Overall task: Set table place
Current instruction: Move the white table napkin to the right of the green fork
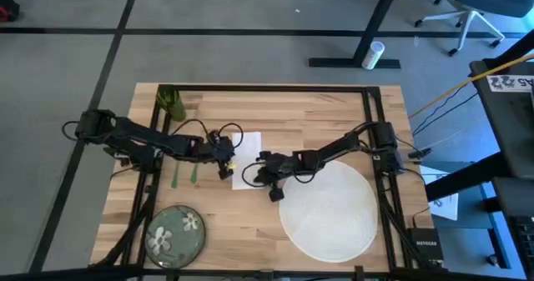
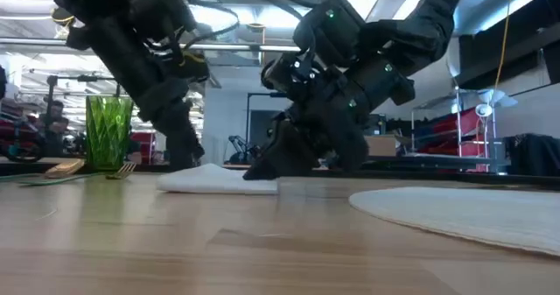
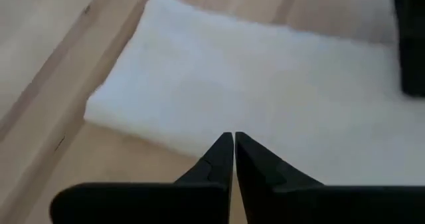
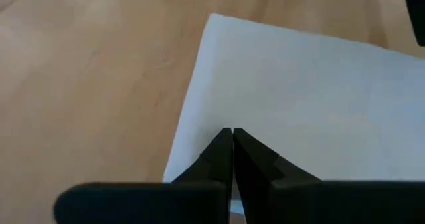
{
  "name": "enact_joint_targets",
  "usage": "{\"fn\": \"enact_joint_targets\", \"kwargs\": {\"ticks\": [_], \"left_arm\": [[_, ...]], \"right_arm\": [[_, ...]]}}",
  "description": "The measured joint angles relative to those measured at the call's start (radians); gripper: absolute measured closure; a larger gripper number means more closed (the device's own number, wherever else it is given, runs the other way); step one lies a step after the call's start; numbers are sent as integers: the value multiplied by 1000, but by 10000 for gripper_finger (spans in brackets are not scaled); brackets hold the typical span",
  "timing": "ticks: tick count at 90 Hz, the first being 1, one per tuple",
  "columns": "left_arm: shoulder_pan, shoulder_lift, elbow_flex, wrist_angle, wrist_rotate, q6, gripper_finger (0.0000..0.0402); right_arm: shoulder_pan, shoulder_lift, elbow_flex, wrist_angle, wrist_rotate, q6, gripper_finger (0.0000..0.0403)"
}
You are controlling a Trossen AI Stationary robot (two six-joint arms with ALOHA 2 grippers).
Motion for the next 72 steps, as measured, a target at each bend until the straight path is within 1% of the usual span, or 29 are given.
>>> {"fn": "enact_joint_targets", "kwargs": {"ticks": [10, 33, 47, 61, 72], "left_arm": [[16, 0, 0, 6, 0, 1, 402], [50, 21, 0, -38, 3, -47, 402], [41, 75, 0, 46, 58, -69, 402], [24, 98, 0, 116, 62, -86, 402], [20, 103, 0, 121, 64, -111, 402]], "right_arm": [[8, 0, 0, -1, -1, 9, 403], [14, 0, 0, -1, 0, 20, 403], [13, 0, 0, 18, 0, 20, 403], [13, -1, 0, 37, 13, 20, 403], [13, -2, 0, 37, 26, 20, 403]]}}
